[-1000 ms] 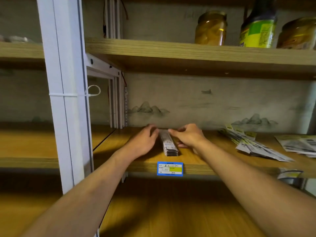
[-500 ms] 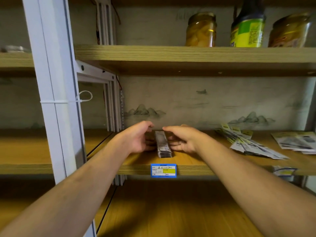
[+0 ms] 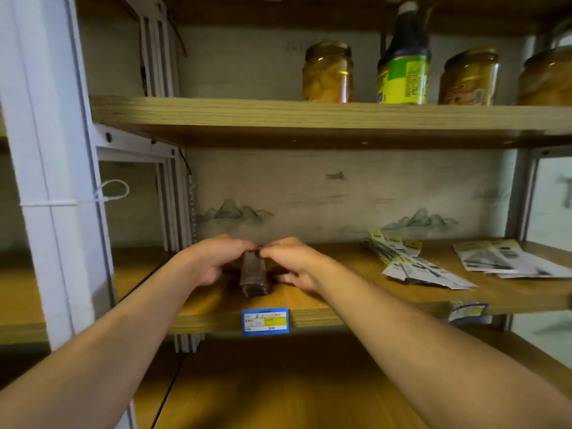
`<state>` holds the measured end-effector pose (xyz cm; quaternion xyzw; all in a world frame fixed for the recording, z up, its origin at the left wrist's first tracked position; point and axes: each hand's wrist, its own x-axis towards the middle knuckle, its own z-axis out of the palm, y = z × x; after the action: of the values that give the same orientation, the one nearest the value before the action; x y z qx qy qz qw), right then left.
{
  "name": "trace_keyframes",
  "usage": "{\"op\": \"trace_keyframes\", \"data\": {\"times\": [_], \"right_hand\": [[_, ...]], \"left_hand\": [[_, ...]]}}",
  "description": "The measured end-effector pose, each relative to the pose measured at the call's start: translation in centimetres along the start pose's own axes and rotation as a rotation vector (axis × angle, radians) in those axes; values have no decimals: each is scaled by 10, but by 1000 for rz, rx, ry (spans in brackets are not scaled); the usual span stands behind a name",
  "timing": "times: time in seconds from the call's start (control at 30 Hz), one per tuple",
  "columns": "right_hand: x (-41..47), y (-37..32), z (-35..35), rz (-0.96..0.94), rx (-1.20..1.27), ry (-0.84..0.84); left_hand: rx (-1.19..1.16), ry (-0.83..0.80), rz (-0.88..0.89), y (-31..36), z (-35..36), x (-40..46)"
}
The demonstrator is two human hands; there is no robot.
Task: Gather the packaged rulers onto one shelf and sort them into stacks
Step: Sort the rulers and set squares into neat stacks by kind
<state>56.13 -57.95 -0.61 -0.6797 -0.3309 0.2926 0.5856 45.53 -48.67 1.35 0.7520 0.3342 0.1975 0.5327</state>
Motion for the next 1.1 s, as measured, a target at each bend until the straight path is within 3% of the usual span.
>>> {"op": "trace_keyframes", "data": {"times": [0.17, 0.37, 0.53, 0.73, 0.83, 0.97, 1.1], "right_hand": [[-23, -16, -80, -290, -677, 288], [-57, -4, -207, -163, -1052, 419], [-74, 26, -274, -57, -952, 379], [-58, 40, -297, -25, -968, 236], [-44, 47, -306, -60, -857, 218], [-40, 61, -317, -109, -629, 225], [-39, 72, -322, -204, -425, 280]], "left_hand": [[448, 144, 244, 23, 9, 1], [617, -22, 469, 60, 86, -14], [566, -131, 430, 61, 176, -9], [522, 108, 414, 65, 266, 7], [461, 193, 381, 62, 277, 11], [182, 184, 323, 60, 272, 9], [207, 169, 323, 59, 275, 7]]}}
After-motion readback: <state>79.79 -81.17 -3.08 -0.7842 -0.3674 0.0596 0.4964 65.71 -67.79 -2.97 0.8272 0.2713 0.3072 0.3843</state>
